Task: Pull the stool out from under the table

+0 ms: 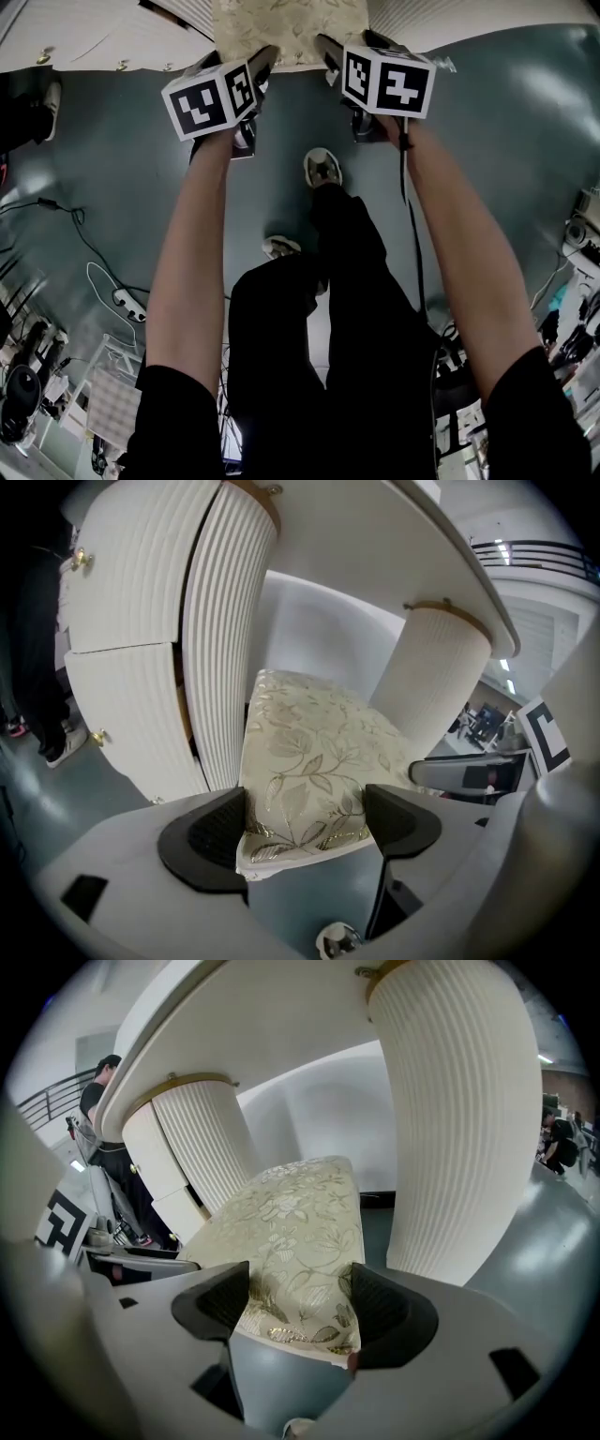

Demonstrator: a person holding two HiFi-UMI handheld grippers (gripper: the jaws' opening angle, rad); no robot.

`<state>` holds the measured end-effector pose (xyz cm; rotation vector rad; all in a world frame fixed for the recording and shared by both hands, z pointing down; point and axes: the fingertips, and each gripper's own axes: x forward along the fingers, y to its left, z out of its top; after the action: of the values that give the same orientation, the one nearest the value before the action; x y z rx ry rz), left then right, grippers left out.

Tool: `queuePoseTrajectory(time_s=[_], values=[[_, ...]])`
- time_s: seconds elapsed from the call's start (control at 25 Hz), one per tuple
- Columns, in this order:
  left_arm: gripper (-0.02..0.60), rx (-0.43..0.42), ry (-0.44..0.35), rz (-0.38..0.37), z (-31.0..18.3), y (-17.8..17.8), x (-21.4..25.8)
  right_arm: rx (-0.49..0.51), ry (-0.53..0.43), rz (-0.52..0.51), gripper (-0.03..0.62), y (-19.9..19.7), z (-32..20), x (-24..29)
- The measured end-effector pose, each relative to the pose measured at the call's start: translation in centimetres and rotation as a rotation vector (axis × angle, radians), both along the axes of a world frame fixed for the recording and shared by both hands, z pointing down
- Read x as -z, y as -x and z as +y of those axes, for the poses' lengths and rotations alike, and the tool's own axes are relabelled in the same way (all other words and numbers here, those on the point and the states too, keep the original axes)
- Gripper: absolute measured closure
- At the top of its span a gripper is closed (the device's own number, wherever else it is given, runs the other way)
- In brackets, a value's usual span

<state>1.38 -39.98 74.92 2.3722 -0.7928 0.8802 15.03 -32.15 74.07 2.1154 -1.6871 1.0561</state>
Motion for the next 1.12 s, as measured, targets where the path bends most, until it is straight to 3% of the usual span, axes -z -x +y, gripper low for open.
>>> queuePoseTrajectory(time_s=[0.6,0.88,1.12], values=[[0.17,-0.045,0.061,-0.041,9.2,7.0,-0.3,-0.012,0.038,-0.028,0.283,7.4,9.4,-0.2],[0.17,-0.038,0.037,-0.027,12.3,9.7,-0.2,-0.034,0.031,-0.022,0.283,10.0,12.8,-0.1],[0.17,-0.042,0.087,-0.061,15.0,11.3,-0.8,-0.013,0.061,-0.034,0.283,11.6,15.1,-0.5]])
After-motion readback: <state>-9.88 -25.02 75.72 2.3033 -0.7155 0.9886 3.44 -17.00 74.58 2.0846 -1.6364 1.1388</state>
